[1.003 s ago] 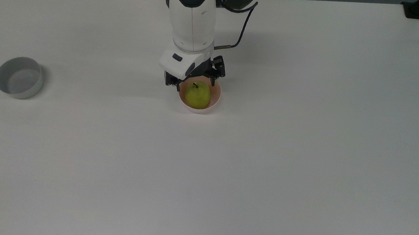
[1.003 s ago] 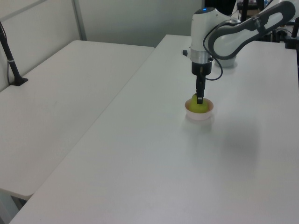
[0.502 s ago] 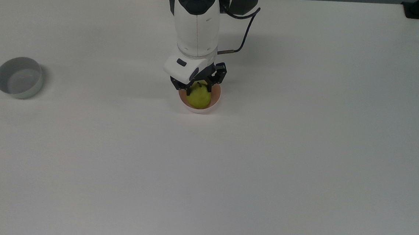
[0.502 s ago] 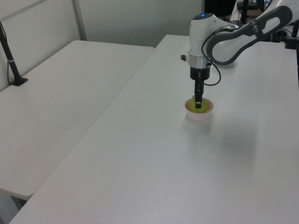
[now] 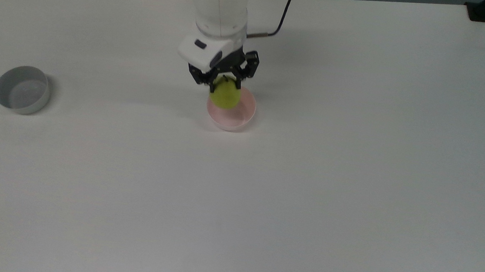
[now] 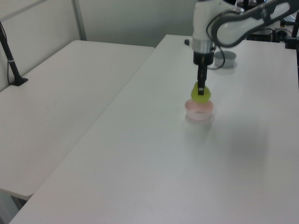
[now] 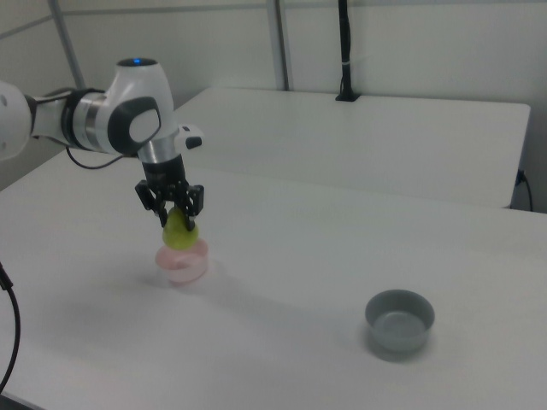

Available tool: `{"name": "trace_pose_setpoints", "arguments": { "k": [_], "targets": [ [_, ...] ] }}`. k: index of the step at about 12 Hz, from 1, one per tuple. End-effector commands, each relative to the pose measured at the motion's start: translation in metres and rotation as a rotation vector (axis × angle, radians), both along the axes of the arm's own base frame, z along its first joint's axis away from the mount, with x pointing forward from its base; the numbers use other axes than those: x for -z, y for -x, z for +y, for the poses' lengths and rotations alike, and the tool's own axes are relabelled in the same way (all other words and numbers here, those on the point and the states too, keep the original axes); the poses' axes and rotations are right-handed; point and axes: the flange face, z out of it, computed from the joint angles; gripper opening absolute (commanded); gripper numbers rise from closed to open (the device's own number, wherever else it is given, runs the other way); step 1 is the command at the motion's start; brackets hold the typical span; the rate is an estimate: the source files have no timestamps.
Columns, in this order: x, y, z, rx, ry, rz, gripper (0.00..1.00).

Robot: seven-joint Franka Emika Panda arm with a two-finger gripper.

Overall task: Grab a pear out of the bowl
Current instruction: 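Lift the pear up out of the pink bowl, then carry the pear toward the grey bowl and lower it to the table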

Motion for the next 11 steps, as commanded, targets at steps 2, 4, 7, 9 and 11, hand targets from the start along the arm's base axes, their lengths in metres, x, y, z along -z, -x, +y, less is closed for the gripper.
{"name": "trace_pose_setpoints", "arguments": {
  "k": [2,4,7,9,11],
  "targets": [
    [-0.101,0.03,-0.026,0.04,0.0,0.014,0.02],
    [-0.14,0.043,-0.046,0.07,-0.002,0.025,0.02],
    [-0.173,0.055,-0.08,0.117,-0.008,0.037,0.03],
    [-0.182,0.062,-0.097,0.1,-0.011,0.025,0.03],
    [-0.185,0.064,-0.122,0.057,-0.014,0.011,0.03]
  ]
}}
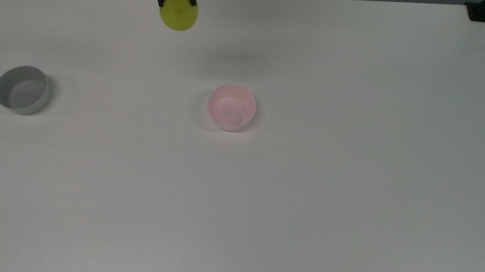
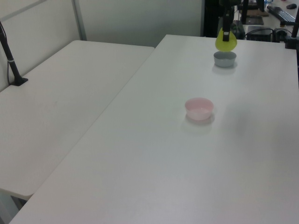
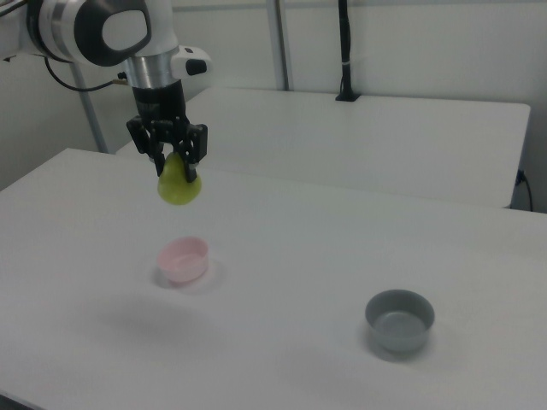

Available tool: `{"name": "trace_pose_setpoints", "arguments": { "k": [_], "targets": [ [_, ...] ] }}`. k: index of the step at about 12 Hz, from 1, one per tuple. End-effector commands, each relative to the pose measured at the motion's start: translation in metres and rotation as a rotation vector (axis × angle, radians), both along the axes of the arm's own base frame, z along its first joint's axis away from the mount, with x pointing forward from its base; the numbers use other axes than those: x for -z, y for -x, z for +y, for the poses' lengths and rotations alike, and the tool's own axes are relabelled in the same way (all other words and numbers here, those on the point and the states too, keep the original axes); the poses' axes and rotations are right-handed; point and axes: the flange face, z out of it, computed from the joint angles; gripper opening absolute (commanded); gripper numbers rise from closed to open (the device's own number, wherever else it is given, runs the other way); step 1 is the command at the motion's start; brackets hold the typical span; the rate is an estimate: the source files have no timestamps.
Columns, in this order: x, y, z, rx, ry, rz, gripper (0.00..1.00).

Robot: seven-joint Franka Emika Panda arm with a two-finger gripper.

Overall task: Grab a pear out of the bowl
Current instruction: 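Carry the pear toward the grey bowl and lower it to the table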

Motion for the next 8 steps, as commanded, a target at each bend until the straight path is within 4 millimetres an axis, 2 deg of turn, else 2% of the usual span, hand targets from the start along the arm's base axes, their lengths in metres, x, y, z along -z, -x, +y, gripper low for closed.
{"name": "trace_pose_setpoints", "arguments": {
  "k": [1,3,5,8],
  "targets": [
    [-0.01,0.009,-0.033,-0.083,-0.001,-0.007,0.03],
    [-0.008,0.011,-0.058,-0.177,0.001,-0.015,0.03],
    [-0.003,0.011,-0.078,-0.176,0.014,-0.019,0.03],
    [0.03,0.006,-0.119,-0.107,0.033,-0.062,0.02]
  ]
}}
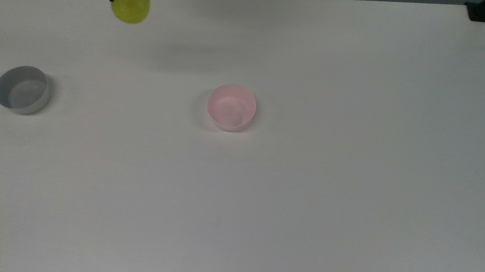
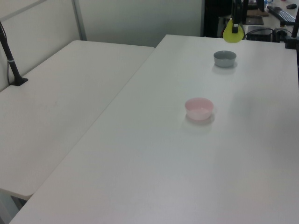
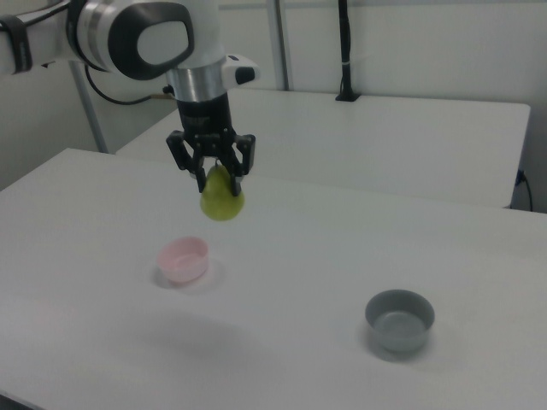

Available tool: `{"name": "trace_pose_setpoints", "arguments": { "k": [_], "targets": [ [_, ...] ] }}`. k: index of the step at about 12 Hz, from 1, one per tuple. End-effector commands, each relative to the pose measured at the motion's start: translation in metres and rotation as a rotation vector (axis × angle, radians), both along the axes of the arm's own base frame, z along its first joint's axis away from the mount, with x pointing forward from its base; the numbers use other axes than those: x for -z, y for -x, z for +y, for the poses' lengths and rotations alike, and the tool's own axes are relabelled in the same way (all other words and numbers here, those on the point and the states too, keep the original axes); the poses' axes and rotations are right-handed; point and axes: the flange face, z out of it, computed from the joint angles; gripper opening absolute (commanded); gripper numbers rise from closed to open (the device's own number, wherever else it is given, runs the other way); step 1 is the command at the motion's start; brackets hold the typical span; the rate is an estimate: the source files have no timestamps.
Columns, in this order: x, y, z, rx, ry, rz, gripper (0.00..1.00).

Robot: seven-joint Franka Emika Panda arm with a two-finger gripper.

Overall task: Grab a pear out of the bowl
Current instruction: 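Carry the pear toward the grey bowl and lower it to the table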

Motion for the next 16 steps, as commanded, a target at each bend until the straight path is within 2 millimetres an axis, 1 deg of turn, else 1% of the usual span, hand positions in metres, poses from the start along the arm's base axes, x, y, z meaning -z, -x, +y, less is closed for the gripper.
{"name": "trace_pose_setpoints", "arguments": {
  "k": [1,2,4,5,10,13,14,15,16],
  "targets": [
    [0.037,-0.007,-0.036,0.035,0.027,-0.045,0.02],
    [0.055,-0.015,-0.043,0.046,0.029,-0.04,0.02],
    [0.097,-0.034,-0.048,0.055,0.033,-0.016,0.02],
    [0.121,-0.039,-0.053,0.068,0.031,-0.001,0.02],
    [0.182,-0.049,-0.063,0.125,0.005,-0.02,0.02],
    [0.215,-0.058,-0.062,0.177,-0.004,-0.006,0.03],
    [0.225,-0.061,-0.06,0.187,-0.001,-0.003,0.07],
    [0.232,-0.063,-0.058,0.186,0.0,0.001,0.09],
    [0.236,-0.063,-0.058,0.186,-0.001,0.008,0.16]
  ]
}}
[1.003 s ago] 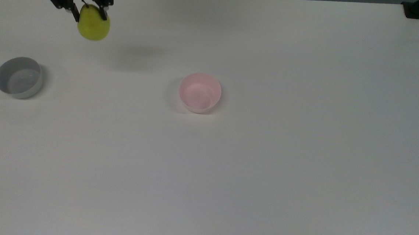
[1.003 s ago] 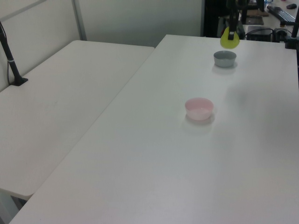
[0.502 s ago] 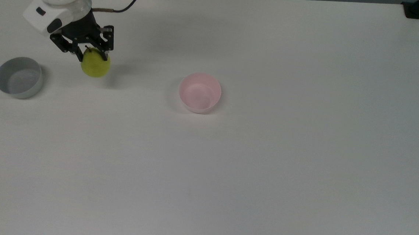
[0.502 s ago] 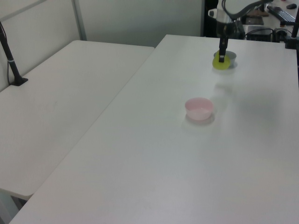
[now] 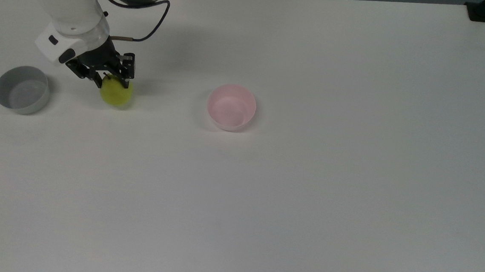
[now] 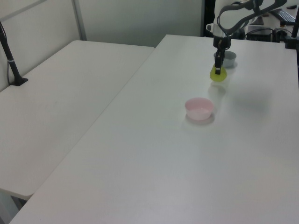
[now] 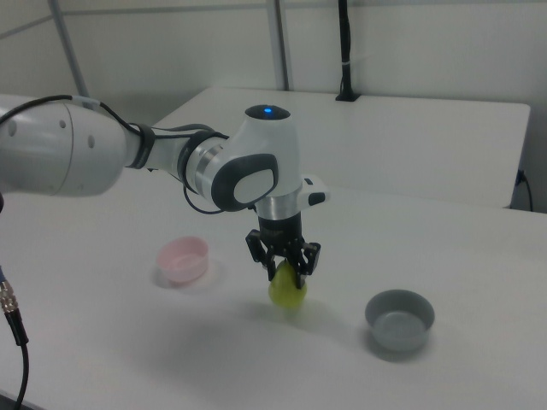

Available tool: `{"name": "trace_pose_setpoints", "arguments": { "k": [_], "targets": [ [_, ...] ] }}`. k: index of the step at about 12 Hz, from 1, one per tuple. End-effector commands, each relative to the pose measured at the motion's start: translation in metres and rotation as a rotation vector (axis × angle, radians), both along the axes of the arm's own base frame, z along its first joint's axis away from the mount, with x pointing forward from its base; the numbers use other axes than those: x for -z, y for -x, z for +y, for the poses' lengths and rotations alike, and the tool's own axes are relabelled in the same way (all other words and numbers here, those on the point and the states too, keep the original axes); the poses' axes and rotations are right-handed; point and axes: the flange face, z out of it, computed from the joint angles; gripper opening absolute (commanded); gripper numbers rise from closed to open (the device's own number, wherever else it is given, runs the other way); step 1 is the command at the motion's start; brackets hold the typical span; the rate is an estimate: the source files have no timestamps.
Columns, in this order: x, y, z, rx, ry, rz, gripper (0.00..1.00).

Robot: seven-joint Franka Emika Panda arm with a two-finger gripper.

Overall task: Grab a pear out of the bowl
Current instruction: 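Open the gripper to release the pear beside the grey bowl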

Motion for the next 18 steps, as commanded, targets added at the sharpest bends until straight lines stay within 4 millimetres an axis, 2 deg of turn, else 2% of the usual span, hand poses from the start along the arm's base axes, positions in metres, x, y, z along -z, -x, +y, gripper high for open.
{"name": "trace_pose_setpoints", "arguments": {
  "k": [1,2,5,7,10,13,15,17,18],
  "targets": [
    [0.009,-0.002,0.006,0.027,-0.01,-0.012,0.2],
    [0.009,-0.002,0.005,0.026,-0.009,-0.012,0.34],
    [0.008,-0.002,0.005,0.025,-0.009,-0.009,1.0],
    [-0.004,-0.001,0.009,0.021,-0.014,-0.011,1.0],
    [-0.036,0.006,0.017,0.008,-0.023,0.008,1.0],
    [-0.105,0.018,0.028,0.043,-0.047,0.084,1.0],
    [-0.137,0.025,0.039,0.098,-0.051,0.101,1.0],
    [-0.16,0.03,0.05,0.141,-0.054,0.111,1.0],
    [-0.18,0.034,0.055,0.203,-0.055,0.115,1.0]
  ]
}}
